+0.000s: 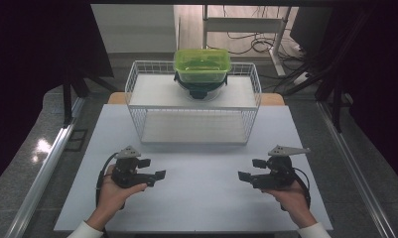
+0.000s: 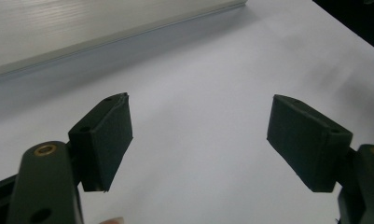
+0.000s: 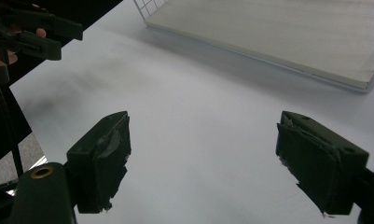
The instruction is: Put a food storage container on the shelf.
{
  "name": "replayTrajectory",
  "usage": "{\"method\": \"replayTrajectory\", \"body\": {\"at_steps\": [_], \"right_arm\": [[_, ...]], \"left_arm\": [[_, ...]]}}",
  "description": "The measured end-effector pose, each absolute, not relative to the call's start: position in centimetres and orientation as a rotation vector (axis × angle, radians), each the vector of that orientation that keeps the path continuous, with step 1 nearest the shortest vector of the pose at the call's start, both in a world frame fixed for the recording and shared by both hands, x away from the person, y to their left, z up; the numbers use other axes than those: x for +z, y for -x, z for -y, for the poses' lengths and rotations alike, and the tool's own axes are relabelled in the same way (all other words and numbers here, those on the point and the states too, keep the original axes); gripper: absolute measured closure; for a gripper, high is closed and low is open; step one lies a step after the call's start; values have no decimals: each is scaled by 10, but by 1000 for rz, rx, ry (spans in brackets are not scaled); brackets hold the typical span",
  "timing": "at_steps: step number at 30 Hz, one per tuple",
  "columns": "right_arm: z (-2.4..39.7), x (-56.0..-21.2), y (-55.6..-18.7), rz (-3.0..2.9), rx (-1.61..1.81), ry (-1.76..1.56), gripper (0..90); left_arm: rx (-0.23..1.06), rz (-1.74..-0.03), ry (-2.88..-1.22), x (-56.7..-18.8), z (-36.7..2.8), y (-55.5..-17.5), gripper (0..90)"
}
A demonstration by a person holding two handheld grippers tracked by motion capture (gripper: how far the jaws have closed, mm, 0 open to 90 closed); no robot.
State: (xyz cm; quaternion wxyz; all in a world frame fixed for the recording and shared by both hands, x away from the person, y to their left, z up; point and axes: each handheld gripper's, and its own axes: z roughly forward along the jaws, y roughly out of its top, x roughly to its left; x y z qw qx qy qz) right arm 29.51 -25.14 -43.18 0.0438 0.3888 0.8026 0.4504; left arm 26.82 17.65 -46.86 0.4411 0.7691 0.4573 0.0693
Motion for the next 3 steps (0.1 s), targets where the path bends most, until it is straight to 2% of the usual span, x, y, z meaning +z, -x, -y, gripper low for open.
{"method": "replayTrajectory", "body": {"at_steps": [3], "right_arm": [[252, -434, -297, -2448, 1387, -1196, 162]], "left_arm": [[190, -1149, -1911, -472, -178, -269, 198]]}}
